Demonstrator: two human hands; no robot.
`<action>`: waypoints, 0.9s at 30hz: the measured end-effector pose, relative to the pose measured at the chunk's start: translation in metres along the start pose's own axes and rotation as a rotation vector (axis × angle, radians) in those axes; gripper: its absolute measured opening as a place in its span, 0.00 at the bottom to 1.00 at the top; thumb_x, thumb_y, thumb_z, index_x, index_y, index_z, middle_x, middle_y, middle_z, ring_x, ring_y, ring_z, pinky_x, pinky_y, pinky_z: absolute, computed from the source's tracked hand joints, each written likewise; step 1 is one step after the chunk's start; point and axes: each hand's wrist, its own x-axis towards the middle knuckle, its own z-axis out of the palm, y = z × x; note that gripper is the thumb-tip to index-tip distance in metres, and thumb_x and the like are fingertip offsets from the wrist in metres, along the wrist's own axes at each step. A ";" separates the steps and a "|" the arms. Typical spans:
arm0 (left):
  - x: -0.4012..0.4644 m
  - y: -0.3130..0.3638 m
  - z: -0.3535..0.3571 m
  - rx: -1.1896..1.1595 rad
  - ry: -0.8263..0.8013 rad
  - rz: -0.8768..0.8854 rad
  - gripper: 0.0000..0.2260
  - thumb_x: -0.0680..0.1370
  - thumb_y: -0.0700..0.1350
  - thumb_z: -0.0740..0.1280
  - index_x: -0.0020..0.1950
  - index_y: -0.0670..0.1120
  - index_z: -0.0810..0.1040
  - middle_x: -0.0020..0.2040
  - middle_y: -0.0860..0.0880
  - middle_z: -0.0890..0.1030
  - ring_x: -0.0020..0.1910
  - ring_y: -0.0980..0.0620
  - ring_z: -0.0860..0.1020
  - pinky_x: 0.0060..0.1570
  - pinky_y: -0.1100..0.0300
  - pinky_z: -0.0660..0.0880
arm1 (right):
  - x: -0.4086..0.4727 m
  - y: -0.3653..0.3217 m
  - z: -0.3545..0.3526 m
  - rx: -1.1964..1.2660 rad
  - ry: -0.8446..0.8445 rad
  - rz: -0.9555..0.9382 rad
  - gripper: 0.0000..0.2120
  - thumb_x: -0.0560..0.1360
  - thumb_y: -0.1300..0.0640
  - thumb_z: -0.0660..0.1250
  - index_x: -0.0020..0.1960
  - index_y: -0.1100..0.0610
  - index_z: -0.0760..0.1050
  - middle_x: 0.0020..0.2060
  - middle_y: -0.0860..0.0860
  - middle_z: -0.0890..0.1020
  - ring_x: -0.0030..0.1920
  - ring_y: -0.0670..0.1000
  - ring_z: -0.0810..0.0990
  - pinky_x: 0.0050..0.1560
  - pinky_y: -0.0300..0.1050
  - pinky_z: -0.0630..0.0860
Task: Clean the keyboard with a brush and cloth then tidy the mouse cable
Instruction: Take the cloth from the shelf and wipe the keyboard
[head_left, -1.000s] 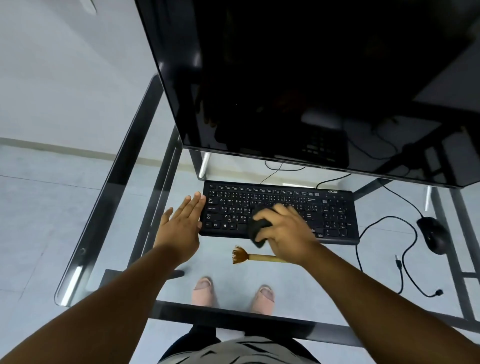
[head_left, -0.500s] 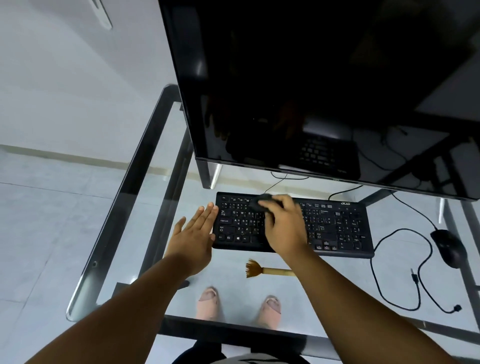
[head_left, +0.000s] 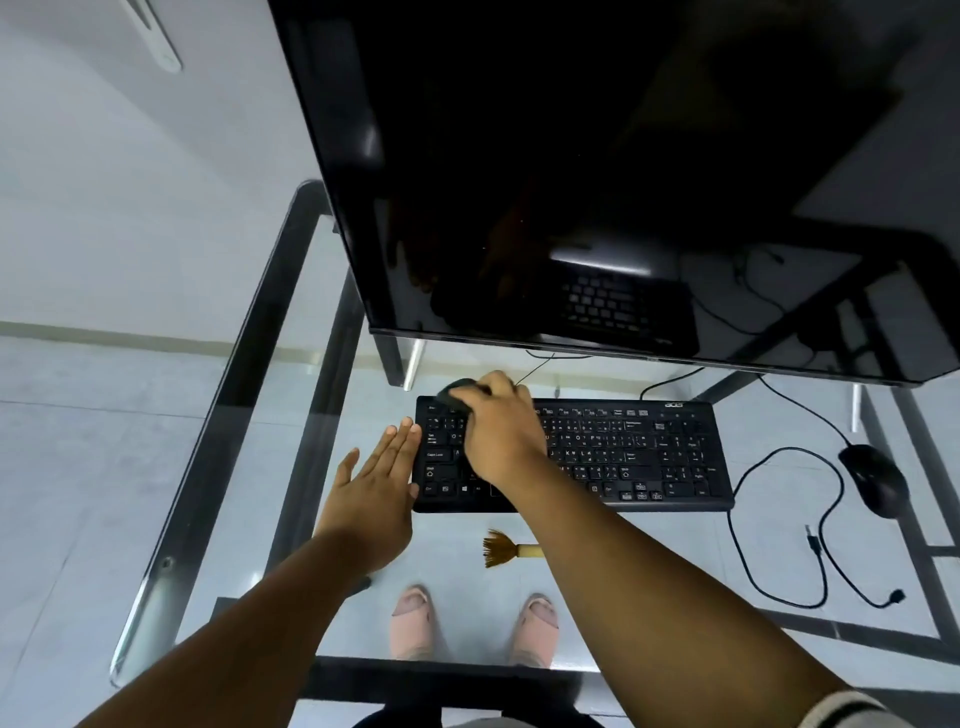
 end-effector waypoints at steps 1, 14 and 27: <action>0.001 0.001 0.000 0.004 0.004 0.006 0.29 0.82 0.48 0.48 0.77 0.50 0.35 0.78 0.54 0.37 0.76 0.56 0.36 0.75 0.50 0.40 | -0.002 0.000 -0.001 0.007 -0.021 -0.064 0.24 0.76 0.62 0.64 0.67 0.42 0.72 0.63 0.45 0.69 0.60 0.53 0.67 0.55 0.50 0.76; 0.026 0.041 -0.010 -0.107 0.198 0.015 0.34 0.76 0.65 0.46 0.78 0.49 0.53 0.79 0.53 0.49 0.78 0.54 0.48 0.75 0.51 0.47 | -0.076 0.148 -0.041 -0.043 0.352 0.223 0.19 0.74 0.62 0.65 0.61 0.47 0.80 0.61 0.49 0.75 0.56 0.56 0.74 0.48 0.50 0.80; 0.054 0.098 0.000 0.064 0.012 0.033 0.61 0.58 0.77 0.64 0.78 0.49 0.38 0.78 0.53 0.37 0.77 0.54 0.38 0.75 0.48 0.41 | -0.063 0.217 -0.076 -0.007 0.316 0.243 0.19 0.76 0.63 0.62 0.63 0.49 0.79 0.61 0.50 0.75 0.57 0.57 0.73 0.59 0.50 0.76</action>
